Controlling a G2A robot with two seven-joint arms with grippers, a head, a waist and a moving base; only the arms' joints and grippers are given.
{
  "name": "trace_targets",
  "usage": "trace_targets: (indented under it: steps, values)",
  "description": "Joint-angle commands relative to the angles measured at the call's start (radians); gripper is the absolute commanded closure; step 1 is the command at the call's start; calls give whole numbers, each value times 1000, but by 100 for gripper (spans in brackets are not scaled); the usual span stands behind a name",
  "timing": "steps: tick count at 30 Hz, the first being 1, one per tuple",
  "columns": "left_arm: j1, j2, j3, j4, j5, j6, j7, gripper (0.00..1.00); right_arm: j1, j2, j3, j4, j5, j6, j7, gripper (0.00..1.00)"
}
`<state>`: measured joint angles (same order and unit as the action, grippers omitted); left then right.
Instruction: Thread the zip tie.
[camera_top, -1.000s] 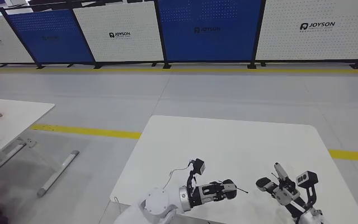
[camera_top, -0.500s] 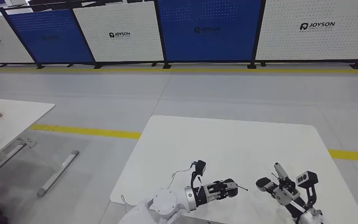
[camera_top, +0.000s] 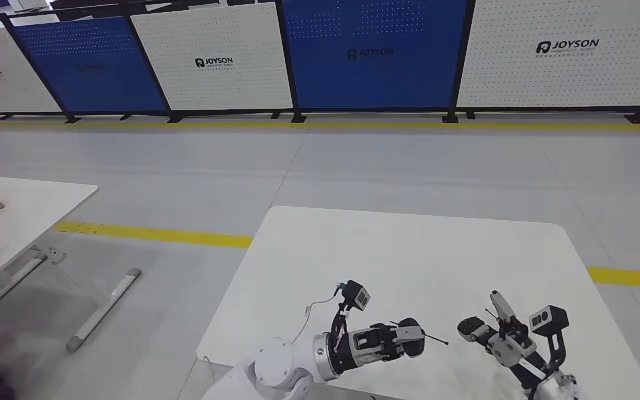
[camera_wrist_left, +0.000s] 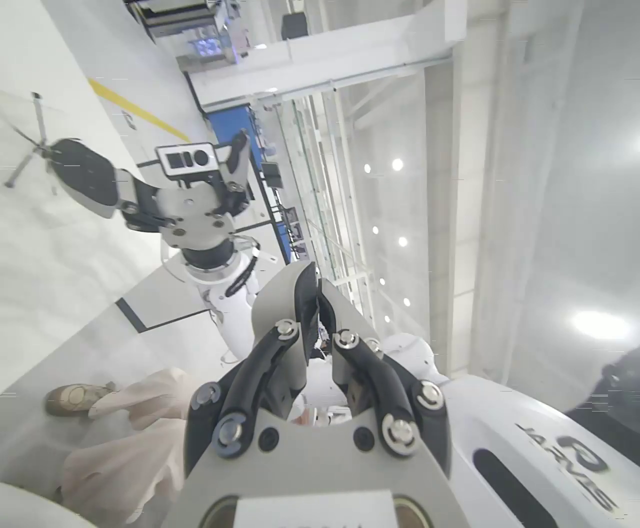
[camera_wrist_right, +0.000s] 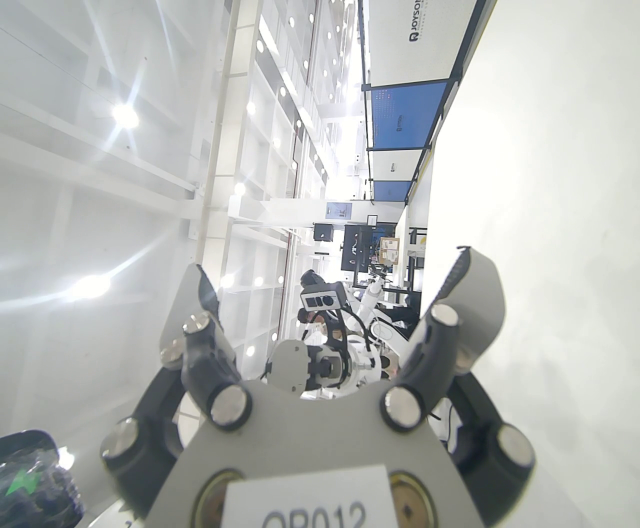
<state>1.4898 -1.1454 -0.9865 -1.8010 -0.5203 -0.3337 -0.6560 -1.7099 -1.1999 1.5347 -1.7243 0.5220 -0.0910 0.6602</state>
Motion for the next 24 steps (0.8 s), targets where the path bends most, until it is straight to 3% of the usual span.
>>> trace_targets:
  steps: [1, 8, 11, 15, 17, 24]
  values:
    - [-1, 0, 1, 1, 3, 2, 3, 100, 0, 0, 0, 0, 0, 0, 0, 0]
    - [0, 0, 2, 3, 4, 5, 8, 100, 0, 0, 0, 0, 0, 0, 0, 0]
    - [-9, -4, 20, 25, 47, 32, 56, 100, 0, 0, 0, 0, 0, 0, 0, 0]
    - [-22, -12, 55, 52, 69, 38, 109, 100, 0, 0, 0, 0, 0, 0, 0, 0]
    - [-25, -16, 64, 58, 44, 22, 110, 100, 0, 0, 0, 0, 0, 0, 0, 0]
    - [-25, -16, 64, 58, 44, 22, 110, 100, 0, 0, 0, 0, 0, 0, 0, 0]
